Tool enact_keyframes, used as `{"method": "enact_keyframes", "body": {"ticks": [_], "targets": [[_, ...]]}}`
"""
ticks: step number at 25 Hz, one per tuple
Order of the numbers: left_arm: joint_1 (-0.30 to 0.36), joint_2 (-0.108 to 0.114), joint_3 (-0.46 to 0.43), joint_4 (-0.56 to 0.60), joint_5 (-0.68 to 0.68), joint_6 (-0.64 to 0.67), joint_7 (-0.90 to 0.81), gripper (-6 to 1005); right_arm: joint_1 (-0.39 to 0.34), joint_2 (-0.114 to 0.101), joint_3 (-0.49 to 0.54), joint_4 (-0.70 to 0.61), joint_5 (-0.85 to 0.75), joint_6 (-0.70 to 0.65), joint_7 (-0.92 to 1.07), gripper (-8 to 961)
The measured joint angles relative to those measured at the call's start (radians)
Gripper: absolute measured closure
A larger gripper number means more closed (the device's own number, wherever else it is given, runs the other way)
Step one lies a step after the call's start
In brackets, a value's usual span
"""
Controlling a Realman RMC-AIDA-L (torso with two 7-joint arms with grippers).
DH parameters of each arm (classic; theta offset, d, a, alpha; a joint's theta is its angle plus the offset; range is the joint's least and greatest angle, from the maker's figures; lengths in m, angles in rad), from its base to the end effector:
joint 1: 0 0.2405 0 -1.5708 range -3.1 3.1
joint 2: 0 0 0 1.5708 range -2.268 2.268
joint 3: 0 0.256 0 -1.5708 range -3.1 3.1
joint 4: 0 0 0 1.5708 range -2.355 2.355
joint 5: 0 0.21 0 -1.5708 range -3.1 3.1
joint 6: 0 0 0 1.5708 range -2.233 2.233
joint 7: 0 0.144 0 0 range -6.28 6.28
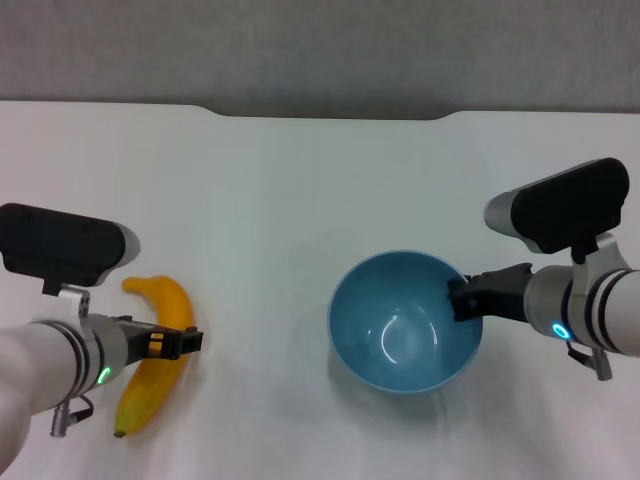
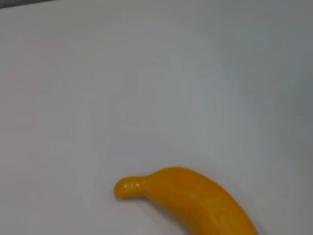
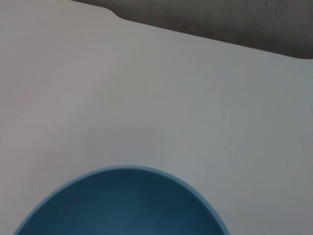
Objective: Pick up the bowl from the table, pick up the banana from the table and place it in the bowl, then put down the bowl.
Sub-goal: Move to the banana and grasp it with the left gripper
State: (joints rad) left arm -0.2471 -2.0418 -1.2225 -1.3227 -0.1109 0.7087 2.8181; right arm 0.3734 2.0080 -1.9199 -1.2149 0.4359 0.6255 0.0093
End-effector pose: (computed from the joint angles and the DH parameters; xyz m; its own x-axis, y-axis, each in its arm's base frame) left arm -0.2546 0.3385 -0.0481 0.5991 0.7299 0.3291 0.6555 -0.2112 -0.7250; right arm 0.2301 0.3593 -0.0634 0.7034 -0.6641 -0.2533 -0.6334 -0.4240 -0.6474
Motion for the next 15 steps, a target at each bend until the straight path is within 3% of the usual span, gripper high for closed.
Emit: {"method": "enact_keyframes", "body": {"ticks": [15], "targets": [[-0.03,0.001,-0.001,0.087,-0.023,-0.043,-0.009,99,-0.001,0.0,-0.011,-0.014,-0.002,-0.001,0.0,910]]}}
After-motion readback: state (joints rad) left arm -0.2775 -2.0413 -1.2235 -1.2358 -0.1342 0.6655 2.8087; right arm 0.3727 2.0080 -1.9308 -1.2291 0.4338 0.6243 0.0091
